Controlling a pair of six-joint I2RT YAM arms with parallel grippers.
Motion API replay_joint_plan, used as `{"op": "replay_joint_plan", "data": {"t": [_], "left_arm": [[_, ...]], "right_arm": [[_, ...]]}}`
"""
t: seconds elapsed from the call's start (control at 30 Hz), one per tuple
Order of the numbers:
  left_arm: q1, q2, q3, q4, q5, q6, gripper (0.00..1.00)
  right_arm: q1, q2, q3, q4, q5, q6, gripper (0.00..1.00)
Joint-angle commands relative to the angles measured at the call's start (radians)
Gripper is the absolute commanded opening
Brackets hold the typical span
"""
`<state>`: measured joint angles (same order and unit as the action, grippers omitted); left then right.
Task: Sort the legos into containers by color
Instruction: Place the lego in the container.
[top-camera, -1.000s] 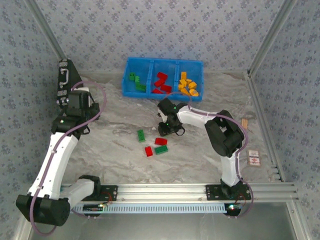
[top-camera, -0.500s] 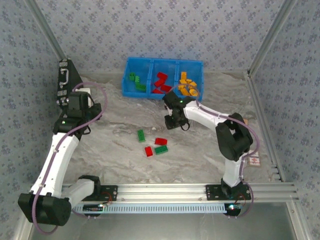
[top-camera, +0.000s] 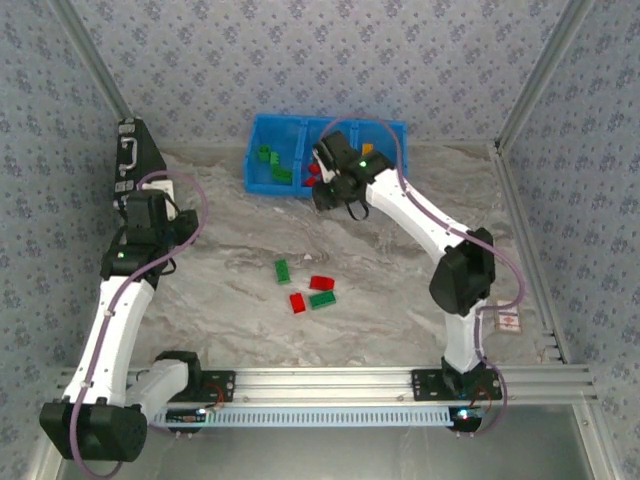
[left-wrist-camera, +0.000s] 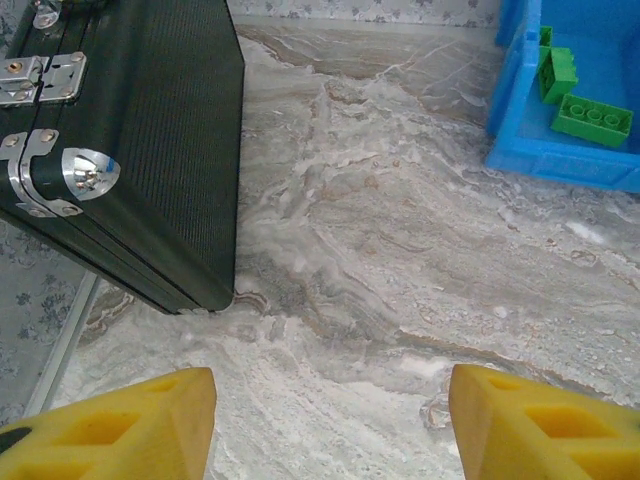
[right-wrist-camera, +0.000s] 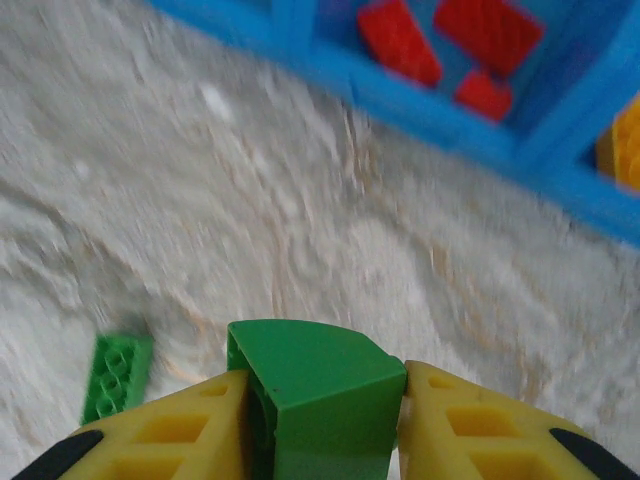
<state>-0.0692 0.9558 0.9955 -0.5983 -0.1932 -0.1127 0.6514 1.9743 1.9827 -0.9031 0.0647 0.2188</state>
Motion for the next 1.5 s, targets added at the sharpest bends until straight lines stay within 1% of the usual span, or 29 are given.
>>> {"op": "replay_joint_plan", "data": {"t": [0.0,0.17,0.23,0.27,0.47,0.67,0.73,0.87,0.9,1.17,1.33,1.4,1.47], "left_arm": [[0.008,-0.038,-0.009,-0.002,0.031,0.000,0.64],[0.011,-0.067,-0.033,-0.051,0.104,-0.093,0.63],[0.011,-0.077,-0.048,-0.069,0.137,-0.137,0.62],[0.011,-0.083,-0.057,-0.075,0.158,-0.161,0.62],[0.008,-0.088,-0.105,-0.075,0.262,-0.269,0.62],[0.001,-0.040,-0.114,-0.059,0.288,-0.296,0.62],[-0.002,-0.023,-0.111,-0.048,0.295,-0.305,0.62],[-0.014,0.011,-0.105,-0.030,0.305,-0.324,0.62],[-0.018,0.016,-0.102,-0.029,0.305,-0.327,0.62],[-0.050,0.039,-0.101,-0.023,0.282,-0.353,0.62],[-0.105,0.101,-0.124,-0.011,0.252,-0.421,0.62],[-0.139,0.136,-0.140,0.016,0.253,-0.464,0.62],[-0.177,0.171,-0.158,0.060,0.259,-0.517,0.62]], "right_arm": [[-0.015,0.127,0.196,-0.040,0.008,-0.069,0.38],[-0.039,0.393,0.634,-0.009,-0.035,-0.095,0.38],[-0.052,0.475,0.745,0.056,-0.073,-0.091,0.38],[-0.059,0.501,0.755,0.120,-0.082,-0.081,0.39],[-0.079,0.609,0.722,0.456,-0.158,-0.056,0.41],[-0.064,0.726,0.748,0.716,-0.197,-0.058,0.45],[-0.063,0.762,0.769,0.759,-0.204,-0.055,0.50],[-0.057,0.808,0.783,0.771,-0.196,-0.063,0.60],[-0.056,0.813,0.782,0.765,-0.194,-0.067,0.61],[-0.056,0.791,0.775,0.748,-0.205,-0.085,0.62],[-0.060,0.727,0.771,0.705,-0.235,-0.124,0.64],[-0.062,0.675,0.738,0.675,-0.251,-0.162,0.66],[-0.063,0.597,0.659,0.654,-0.262,-0.206,0.68]]}}
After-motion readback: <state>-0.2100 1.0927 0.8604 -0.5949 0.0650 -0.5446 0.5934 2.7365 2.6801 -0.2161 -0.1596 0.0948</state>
